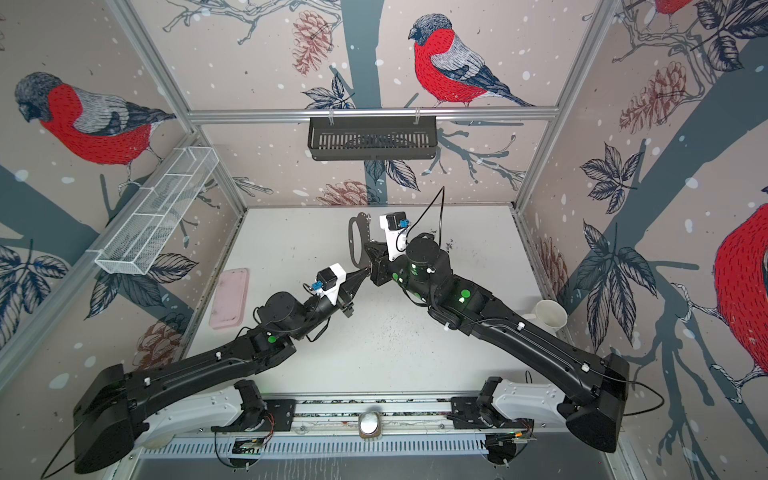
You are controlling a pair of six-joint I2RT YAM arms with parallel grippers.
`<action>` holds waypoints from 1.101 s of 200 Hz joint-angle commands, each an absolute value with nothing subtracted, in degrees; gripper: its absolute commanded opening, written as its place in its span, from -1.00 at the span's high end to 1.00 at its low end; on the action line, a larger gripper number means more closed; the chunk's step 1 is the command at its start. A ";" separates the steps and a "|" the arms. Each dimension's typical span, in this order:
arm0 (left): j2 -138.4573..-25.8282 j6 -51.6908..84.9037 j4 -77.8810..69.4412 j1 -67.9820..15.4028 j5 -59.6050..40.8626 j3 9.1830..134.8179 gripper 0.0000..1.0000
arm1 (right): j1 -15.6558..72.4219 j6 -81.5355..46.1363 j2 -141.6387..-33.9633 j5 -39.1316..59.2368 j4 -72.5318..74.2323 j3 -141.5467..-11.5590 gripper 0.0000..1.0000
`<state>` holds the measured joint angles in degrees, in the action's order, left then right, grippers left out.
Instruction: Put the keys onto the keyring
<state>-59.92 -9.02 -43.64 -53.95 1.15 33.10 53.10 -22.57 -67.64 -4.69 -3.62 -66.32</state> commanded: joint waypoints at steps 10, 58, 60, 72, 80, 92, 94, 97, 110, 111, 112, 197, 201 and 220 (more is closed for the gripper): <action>-59.24 -9.41 -46.80 -53.77 -0.63 33.14 1.00 | 52.68 -20.68 -68.75 -5.01 -7.01 -68.28 0.95; -60.03 -10.02 -42.28 -53.79 -1.96 35.19 1.00 | 52.51 -18.50 -73.41 -3.75 -14.82 -73.89 1.00; -60.10 -10.13 -42.21 -53.79 -1.87 35.17 1.00 | 52.46 -18.42 -73.63 -3.66 -15.18 -74.20 1.00; -59.92 -10.49 -41.37 -53.77 -1.17 35.43 1.00 | 52.47 -17.88 -74.69 -3.51 -17.20 -75.44 1.00; -59.77 -10.94 -40.60 -53.71 -0.90 35.64 1.00 | 52.40 -17.51 -75.24 -3.31 -18.47 -76.14 1.00; -59.51 -11.65 -39.40 -53.78 -0.62 36.10 1.00 | 52.29 -17.04 -76.06 -3.08 -20.37 -77.16 1.00; -59.50 -11.79 -39.23 -53.79 -0.55 36.18 1.00 | 52.23 -16.98 -76.23 -3.03 -20.67 -77.30 1.00; -59.43 -11.98 -38.88 -53.71 -0.39 36.32 1.00 | 52.14 -16.89 -76.38 -2.86 -21.04 -77.54 1.00; -59.09 -12.77 -37.93 -53.77 -0.07 36.64 1.00 | 51.71 -16.79 -76.90 -2.23 -22.53 -78.22 1.00; -59.08 -12.85 -37.86 -53.73 -0.08 36.60 1.00 | 51.61 -16.79 -76.90 -2.17 -22.56 -78.26 1.00; -59.03 -12.88 -37.78 -53.76 -0.04 36.63 1.00 | 51.60 -16.74 -76.90 -2.14 -22.62 -78.29 1.00; -59.44 -10.75 -30.18 -52.56 -0.56 41.31 1.00 | 46.70 -16.61 -72.05 3.49 -20.24 -74.51 0.42; -59.65 -10.67 -29.20 -52.56 -0.74 41.89 1.00 | 46.52 -16.57 -72.07 3.56 -20.08 -74.24 0.41; -60.83 -10.29 -24.68 -52.43 -1.37 44.78 1.00 | 45.31 -16.43 -69.27 3.83 -18.96 -72.56 0.41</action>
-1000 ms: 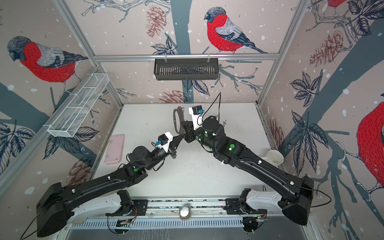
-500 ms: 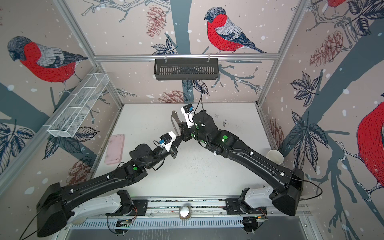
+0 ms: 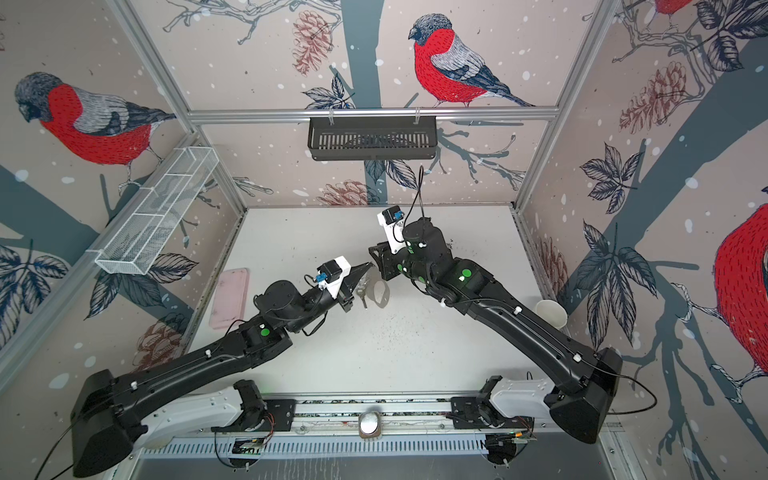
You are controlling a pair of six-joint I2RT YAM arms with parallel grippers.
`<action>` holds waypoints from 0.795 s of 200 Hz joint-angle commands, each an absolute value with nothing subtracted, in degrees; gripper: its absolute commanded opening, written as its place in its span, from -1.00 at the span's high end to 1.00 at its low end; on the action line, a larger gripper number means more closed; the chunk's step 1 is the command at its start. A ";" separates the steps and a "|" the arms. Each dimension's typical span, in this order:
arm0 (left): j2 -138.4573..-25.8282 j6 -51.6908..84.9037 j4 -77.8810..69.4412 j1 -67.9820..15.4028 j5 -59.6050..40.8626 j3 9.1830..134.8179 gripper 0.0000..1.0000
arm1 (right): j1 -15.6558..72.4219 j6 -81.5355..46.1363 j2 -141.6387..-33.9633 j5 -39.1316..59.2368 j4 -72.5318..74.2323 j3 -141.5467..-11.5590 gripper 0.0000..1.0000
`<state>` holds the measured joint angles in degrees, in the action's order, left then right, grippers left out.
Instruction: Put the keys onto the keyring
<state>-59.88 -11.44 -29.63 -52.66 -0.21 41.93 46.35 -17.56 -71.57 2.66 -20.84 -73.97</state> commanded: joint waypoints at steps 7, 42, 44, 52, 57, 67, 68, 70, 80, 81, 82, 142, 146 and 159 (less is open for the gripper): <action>-61.12 -10.28 -22.94 -52.39 -1.89 45.80 1.00 | 44.99 -16.12 -68.47 3.86 -18.45 -71.79 0.41; -62.62 -11.22 -14.66 -51.79 -4.65 50.67 1.00 | 43.73 -14.73 -63.47 3.95 -13.98 -67.03 0.38; -62.72 -11.33 -14.37 -51.77 -4.83 50.85 1.00 | 43.63 -14.62 -63.11 3.96 -13.76 -66.75 0.38; -62.91 -11.66 -13.18 -51.52 -5.56 51.56 1.00 | 43.43 -13.94 -62.14 4.25 -12.80 -65.68 0.41; -63.06 -11.52 -12.53 -51.29 -5.83 51.89 1.00 | 43.32 -13.28 -61.55 4.64 -12.01 -64.89 0.42; -63.24 -11.81 -11.75 -50.96 -6.87 52.48 1.00 | 43.10 -12.39 -60.30 4.84 -10.38 -63.29 0.46; -63.26 -11.84 -11.59 -50.97 -7.04 52.56 1.00 | 43.08 -12.30 -60.17 4.88 -10.24 -63.15 0.47; -63.28 -11.92 -11.33 -50.84 -7.45 52.71 1.00 | 43.00 -12.13 -60.00 4.98 -10.10 -62.94 0.48; -63.55 -12.19 -9.79 -50.17 -10.15 53.61 1.00 | 42.70 -11.17 -59.09 5.85 -8.92 -61.72 0.54; -63.59 -12.25 -9.64 -50.09 -10.39 53.66 1.00 | 42.66 -11.08 -58.99 5.91 -8.85 -61.62 0.54; -63.57 -12.28 -9.48 -50.01 -10.64 53.77 1.00 | 42.64 -10.99 -58.94 5.99 -8.78 -61.49 0.54; -65.03 -14.33 -1.91 -47.66 -20.21 56.86 1.00 | 42.56 -5.00 -53.94 15.67 -3.23 -53.84 0.66; -64.99 -14.37 -1.93 -47.59 -20.21 56.87 1.00 | 42.57 -4.73 -53.68 16.39 -3.17 -53.52 0.66; -65.21 -14.24 -1.92 -47.44 -20.50 58.33 1.00 | 43.03 -3.81 -52.96 18.79 -2.93 -52.73 0.67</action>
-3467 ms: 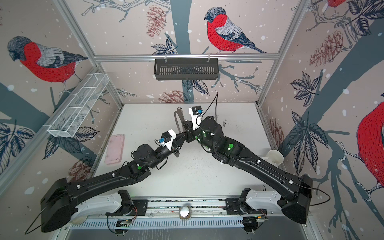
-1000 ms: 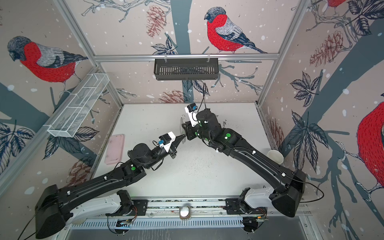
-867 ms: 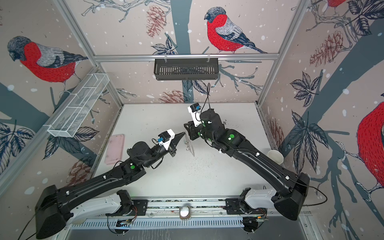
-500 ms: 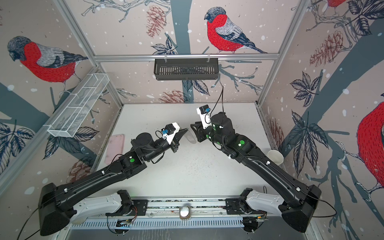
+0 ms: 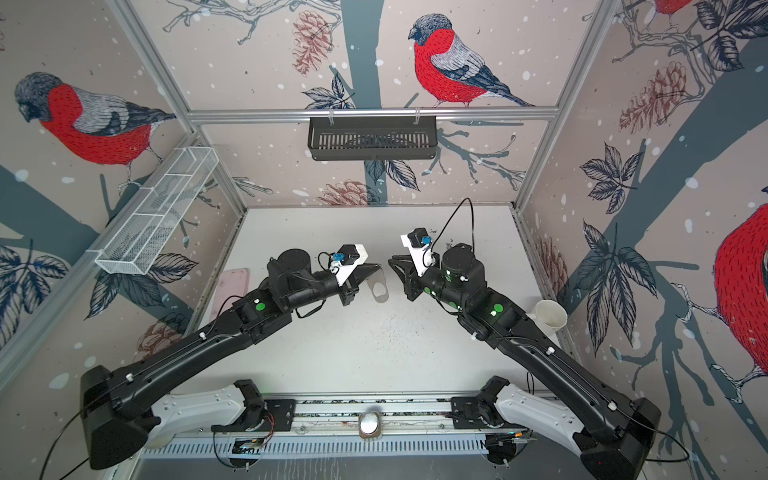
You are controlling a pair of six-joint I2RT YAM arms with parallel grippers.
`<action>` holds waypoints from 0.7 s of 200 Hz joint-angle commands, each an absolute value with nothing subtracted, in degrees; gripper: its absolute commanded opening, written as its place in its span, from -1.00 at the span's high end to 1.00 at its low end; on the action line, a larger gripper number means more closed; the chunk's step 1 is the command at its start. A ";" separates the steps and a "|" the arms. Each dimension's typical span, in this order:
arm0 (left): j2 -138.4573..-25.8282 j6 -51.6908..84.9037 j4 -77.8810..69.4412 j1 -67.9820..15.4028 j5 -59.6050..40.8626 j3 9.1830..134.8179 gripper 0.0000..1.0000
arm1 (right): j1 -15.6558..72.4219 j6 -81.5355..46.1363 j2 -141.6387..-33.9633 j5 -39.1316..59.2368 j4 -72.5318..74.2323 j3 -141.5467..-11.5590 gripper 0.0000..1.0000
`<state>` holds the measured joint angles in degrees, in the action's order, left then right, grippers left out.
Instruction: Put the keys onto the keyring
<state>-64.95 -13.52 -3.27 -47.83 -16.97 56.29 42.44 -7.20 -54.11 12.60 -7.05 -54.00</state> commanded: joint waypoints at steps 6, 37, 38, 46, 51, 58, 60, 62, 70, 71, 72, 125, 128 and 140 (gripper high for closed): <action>-65.27 -14.25 -1.87 -47.39 -20.83 58.52 1.00 | 43.49 -3.55 -52.72 19.17 -2.82 -52.50 0.68; -65.85 -14.45 -1.89 -47.25 -22.86 58.88 1.00 | 46.41 -1.23 -52.96 18.98 -3.70 -52.50 0.69; -65.93 -14.45 -1.87 -47.21 -22.90 58.88 1.00 | 46.50 -1.19 -52.98 18.94 -3.79 -52.53 0.69; -66.16 -14.50 -1.74 -47.16 -23.26 59.05 1.00 | 46.94 -0.82 -53.23 18.48 -4.20 -52.86 0.69; -66.25 -14.55 -1.57 -47.20 -23.56 59.21 1.00 | 47.17 -0.63 -53.41 18.35 -4.33 -52.92 0.69; -66.52 -14.60 -1.34 -47.14 -24.07 59.39 1.00 | 47.24 -0.45 -53.57 18.23 -4.48 -53.05 0.69; -66.53 -14.68 -1.21 -47.12 -24.25 59.41 1.00 | 47.27 -0.38 -53.60 18.22 -4.48 -53.01 0.69; -66.60 -14.70 -1.16 -47.13 -24.41 59.43 1.00 | 47.28 -0.36 -53.61 18.27 -4.48 -53.07 0.69; -66.84 -14.68 -0.89 -47.11 -24.67 59.59 1.00 | 47.31 -0.20 -53.73 18.25 -4.57 -53.15 0.69; -66.86 -14.68 -0.93 -47.11 -24.64 59.63 1.00 | 47.34 -0.19 -53.76 18.26 -4.57 -53.12 0.69; -66.92 -14.68 -0.90 -47.11 -24.71 59.66 1.00 | 47.36 -0.23 -53.77 18.27 -4.57 -53.10 0.69; -66.75 -14.82 -0.51 -47.07 -25.65 59.59 1.00 | 47.14 0.05 -52.54 14.43 -5.51 -53.09 0.70; -66.72 -14.80 -0.53 -47.07 -25.73 59.52 1.00 | 47.11 0.01 -52.34 14.20 -5.47 -53.00 0.68; -66.70 -14.81 -0.52 -46.98 -25.90 59.52 1.00 | 46.94 0.08 -51.54 13.74 -5.23 -52.53 0.64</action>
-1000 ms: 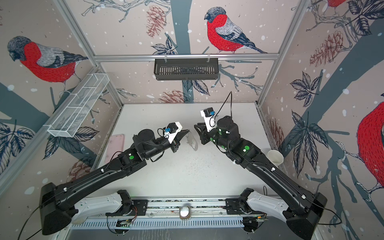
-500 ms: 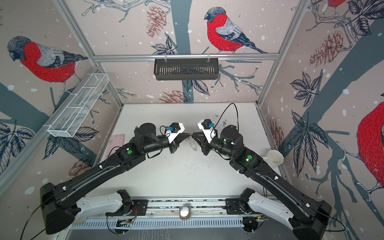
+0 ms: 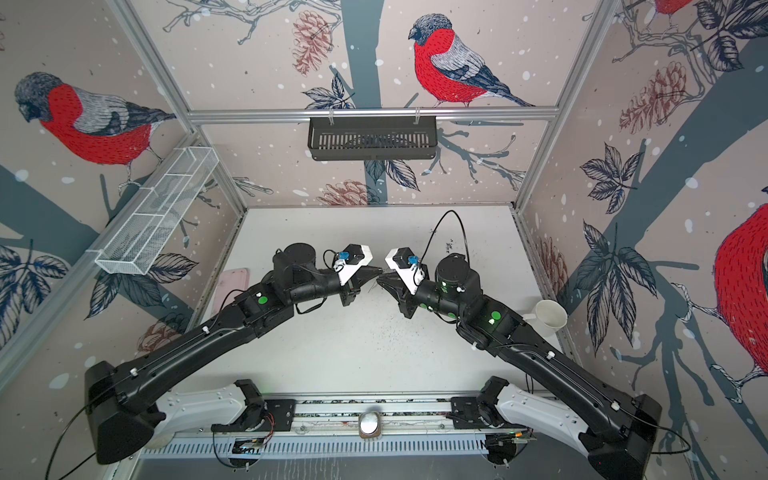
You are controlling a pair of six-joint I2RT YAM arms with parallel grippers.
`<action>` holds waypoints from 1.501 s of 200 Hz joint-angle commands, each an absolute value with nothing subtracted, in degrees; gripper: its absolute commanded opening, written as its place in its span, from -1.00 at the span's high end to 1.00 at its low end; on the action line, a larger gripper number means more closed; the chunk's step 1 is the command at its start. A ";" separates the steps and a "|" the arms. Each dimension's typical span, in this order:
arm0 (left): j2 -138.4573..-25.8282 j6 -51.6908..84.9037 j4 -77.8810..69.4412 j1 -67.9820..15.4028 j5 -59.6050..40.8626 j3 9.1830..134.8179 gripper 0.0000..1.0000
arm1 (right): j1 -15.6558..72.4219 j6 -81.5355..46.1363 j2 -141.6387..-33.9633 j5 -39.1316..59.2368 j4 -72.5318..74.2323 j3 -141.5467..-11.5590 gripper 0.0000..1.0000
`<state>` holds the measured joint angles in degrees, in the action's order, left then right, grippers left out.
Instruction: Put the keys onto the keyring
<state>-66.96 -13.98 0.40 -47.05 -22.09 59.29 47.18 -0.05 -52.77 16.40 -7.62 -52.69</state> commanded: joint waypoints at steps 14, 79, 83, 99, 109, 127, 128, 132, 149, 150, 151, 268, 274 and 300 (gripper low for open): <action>-66.71 -14.85 -0.48 -46.93 -26.26 59.55 1.00 | 46.73 0.29 -50.98 13.71 -5.49 -52.48 0.62; -66.26 -15.16 -0.23 -46.73 -28.41 59.24 1.00 | 45.87 2.09 -50.95 15.00 -7.28 -53.00 0.60; -66.18 -15.13 -0.18 -46.63 -28.63 59.23 1.00 | 45.82 2.31 -50.89 15.35 -7.38 -53.06 0.60; -65.94 -15.21 0.04 -46.34 -29.88 59.09 1.00 | 45.47 2.69 -50.48 15.94 -7.46 -52.89 0.59; -66.00 -15.21 0.16 -46.07 -30.75 59.12 1.00 | 45.05 2.72 -50.21 16.49 -7.39 -52.68 0.58; -65.94 -15.23 0.57 -45.60 -32.44 59.08 1.00 | 44.32 2.47 -49.86 16.61 -7.29 -52.63 0.56; -65.97 -15.22 0.59 -45.56 -32.57 59.12 1.00 | 44.31 2.46 -49.85 16.65 -7.29 -52.64 0.56; -65.92 -15.22 0.76 -45.45 -32.82 59.15 1.00 | 44.18 2.40 -49.77 16.81 -7.26 -52.62 0.56; -65.96 -15.29 1.12 -45.19 -33.33 59.19 1.00 | 44.03 2.37 -49.67 17.59 -7.42 -52.78 0.53; -65.98 -15.29 1.17 -45.18 -33.36 59.21 1.00 | 44.08 2.37 -49.67 17.67 -7.44 -52.80 0.52; -65.99 -15.34 1.25 -45.18 -33.34 59.18 1.00 | 44.06 2.37 -49.66 17.80 -7.46 -52.85 0.52; -66.49 -13.66 -0.81 -45.00 -28.85 59.16 1.00 | 44.73 -0.35 -50.32 20.80 -7.54 -51.60 0.26; -66.38 -13.47 -1.10 -45.00 -28.36 59.02 1.00 | 44.81 -0.35 -50.35 21.08 -7.64 -51.59 0.28; -65.80 -12.68 -2.73 -45.00 -26.74 58.63 1.00 | 45.61 -1.08 -50.58 20.37 -7.89 -51.42 0.28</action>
